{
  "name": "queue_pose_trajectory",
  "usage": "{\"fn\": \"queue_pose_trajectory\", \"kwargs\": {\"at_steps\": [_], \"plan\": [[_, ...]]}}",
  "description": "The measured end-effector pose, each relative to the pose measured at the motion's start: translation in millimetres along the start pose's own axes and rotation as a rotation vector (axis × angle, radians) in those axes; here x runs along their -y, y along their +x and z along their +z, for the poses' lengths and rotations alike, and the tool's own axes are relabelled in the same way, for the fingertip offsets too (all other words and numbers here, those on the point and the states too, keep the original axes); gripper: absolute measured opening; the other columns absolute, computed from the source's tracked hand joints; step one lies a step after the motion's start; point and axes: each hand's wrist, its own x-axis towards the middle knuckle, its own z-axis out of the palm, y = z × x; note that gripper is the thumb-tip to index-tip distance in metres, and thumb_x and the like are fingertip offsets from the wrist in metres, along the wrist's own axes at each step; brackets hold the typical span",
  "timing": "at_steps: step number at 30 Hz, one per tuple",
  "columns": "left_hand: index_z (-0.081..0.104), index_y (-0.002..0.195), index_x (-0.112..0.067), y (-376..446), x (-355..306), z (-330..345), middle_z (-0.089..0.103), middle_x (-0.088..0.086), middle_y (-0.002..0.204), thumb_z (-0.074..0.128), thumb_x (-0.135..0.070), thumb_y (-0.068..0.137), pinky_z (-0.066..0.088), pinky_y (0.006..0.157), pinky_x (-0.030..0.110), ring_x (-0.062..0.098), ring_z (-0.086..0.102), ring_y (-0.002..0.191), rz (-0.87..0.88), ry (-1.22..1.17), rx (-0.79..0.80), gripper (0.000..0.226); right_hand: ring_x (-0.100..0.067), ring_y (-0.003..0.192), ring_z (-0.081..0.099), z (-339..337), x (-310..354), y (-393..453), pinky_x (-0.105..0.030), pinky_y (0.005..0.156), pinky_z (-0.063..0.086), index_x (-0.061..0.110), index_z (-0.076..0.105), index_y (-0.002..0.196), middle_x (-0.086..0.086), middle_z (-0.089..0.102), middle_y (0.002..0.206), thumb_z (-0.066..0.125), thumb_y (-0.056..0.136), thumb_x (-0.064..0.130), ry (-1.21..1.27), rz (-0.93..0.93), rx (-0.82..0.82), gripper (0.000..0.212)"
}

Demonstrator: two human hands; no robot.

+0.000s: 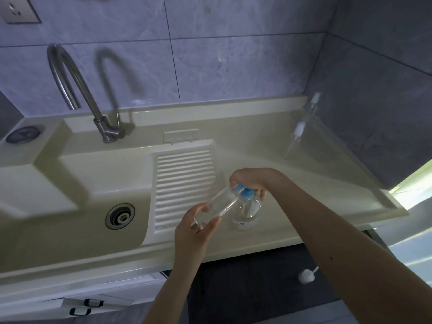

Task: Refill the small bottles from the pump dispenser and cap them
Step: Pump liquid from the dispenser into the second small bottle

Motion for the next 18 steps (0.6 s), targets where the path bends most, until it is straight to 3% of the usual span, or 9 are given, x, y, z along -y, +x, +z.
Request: {"fn": "queue_pose_trajectory", "kwargs": {"at_steps": [3,5,7,10,14,16,18], "plan": [[0.065,0.097,-0.021,-1,3,2,0.068,-0.004,0.095,0.075,-0.016,0.078,0.044,0.055,0.013,0.029,0.062,0.070,-0.029,-0.008,-0.006,0.022,-0.042,0.089,0.061,2,0,-5,-0.047,0.081,0.056,-0.003,0.056,0.102,-0.024,0.056,0.115,0.038,0.089,0.014,-0.115,-0.108,-0.128,0.028],[0.065,0.098,-0.022,-2,6,2,0.068,-0.002,0.094,0.075,-0.017,0.078,0.044,0.054,0.014,0.034,0.061,0.071,-0.042,0.004,-0.006,0.023,-0.032,0.086,0.055,4,0,-9,-0.036,0.076,0.050,-0.002,0.058,0.110,-0.020,0.054,0.123,0.035,0.092,0.009,-0.223,-0.141,-0.171,0.031],[0.065,0.099,-0.022,-3,7,2,0.068,-0.001,0.093,0.075,-0.017,0.078,0.046,0.055,0.016,0.033,0.062,0.073,-0.047,-0.009,0.000,0.024,-0.031,0.093,0.053,4,3,-13,-0.034,0.080,0.047,-0.003,0.057,0.118,-0.021,0.051,0.128,0.033,0.095,0.004,-0.285,-0.161,-0.198,0.034],[0.065,0.099,-0.024,-3,7,2,0.068,-0.002,0.095,0.075,-0.017,0.078,0.049,0.058,0.019,0.027,0.064,0.073,-0.058,-0.015,0.010,0.025,-0.033,0.097,0.055,4,3,-14,-0.035,0.083,0.047,-0.003,0.057,0.118,-0.021,0.051,0.127,0.032,0.095,0.005,-0.313,-0.160,-0.191,0.034],[0.066,0.099,-0.018,-4,4,2,0.068,0.000,0.094,0.075,-0.014,0.078,0.045,0.053,0.011,0.014,0.062,0.063,-0.034,-0.013,0.005,0.023,-0.028,0.075,0.053,3,0,-5,-0.037,0.080,0.049,0.003,0.055,0.098,-0.016,0.051,0.103,0.038,0.090,0.018,-0.108,-0.082,-0.135,0.024],[0.066,0.097,-0.018,-2,2,2,0.068,0.001,0.091,0.075,-0.014,0.078,0.043,0.052,0.010,0.016,0.059,0.060,-0.028,-0.013,-0.002,0.022,-0.038,0.099,0.057,-2,0,-4,-0.047,0.095,0.046,0.010,0.054,0.096,-0.018,0.050,0.114,0.043,0.089,0.028,0.033,-0.001,-0.008,0.022],[0.066,0.099,-0.018,0,-1,2,0.068,0.000,0.094,0.075,-0.014,0.078,0.044,0.054,0.010,0.015,0.062,0.064,-0.022,-0.020,0.003,0.023,-0.043,0.126,0.044,-6,0,-5,-0.053,0.106,0.037,0.018,0.055,0.088,-0.018,0.044,0.138,0.045,0.090,0.036,0.117,0.053,0.096,0.020]]}}
